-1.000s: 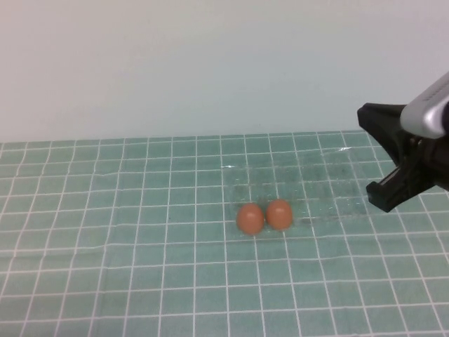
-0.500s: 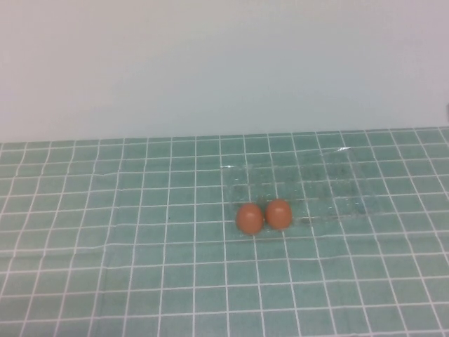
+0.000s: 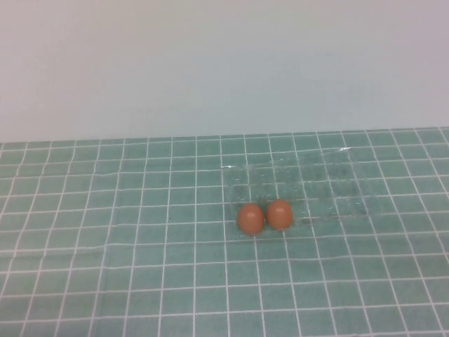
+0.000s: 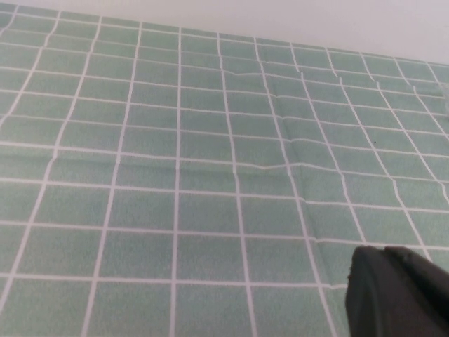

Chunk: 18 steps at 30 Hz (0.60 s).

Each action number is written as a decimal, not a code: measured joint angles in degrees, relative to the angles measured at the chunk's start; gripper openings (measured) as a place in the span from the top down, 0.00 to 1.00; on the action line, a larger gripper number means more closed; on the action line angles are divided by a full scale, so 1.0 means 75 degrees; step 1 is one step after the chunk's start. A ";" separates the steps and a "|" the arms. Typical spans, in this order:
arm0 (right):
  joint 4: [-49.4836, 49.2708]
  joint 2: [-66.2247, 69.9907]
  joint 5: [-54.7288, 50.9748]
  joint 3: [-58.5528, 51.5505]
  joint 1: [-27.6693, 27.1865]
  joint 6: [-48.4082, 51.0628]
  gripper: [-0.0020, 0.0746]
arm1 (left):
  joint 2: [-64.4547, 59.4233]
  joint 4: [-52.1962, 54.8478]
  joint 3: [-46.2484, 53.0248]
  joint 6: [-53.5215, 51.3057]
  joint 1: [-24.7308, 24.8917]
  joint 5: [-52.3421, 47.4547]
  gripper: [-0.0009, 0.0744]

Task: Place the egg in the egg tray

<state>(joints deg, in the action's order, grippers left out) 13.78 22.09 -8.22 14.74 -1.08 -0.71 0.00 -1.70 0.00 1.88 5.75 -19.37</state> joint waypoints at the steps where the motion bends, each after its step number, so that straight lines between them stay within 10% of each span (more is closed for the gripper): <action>1: 0.0000 -0.0266 0.0000 -0.0300 -0.0115 -0.0079 0.97 | 0.0000 0.0000 0.0000 0.0000 0.0000 0.0000 0.99; 18: 0.0000 -0.3018 -0.1243 -0.2173 -0.0391 -0.1029 0.97 | 0.0000 0.0015 0.0000 0.0000 0.0000 0.0000 0.99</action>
<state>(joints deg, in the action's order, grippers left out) 13.78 -0.54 -17.54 -1.56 -4.01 -8.42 0.00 -1.59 0.00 1.88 5.75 -19.37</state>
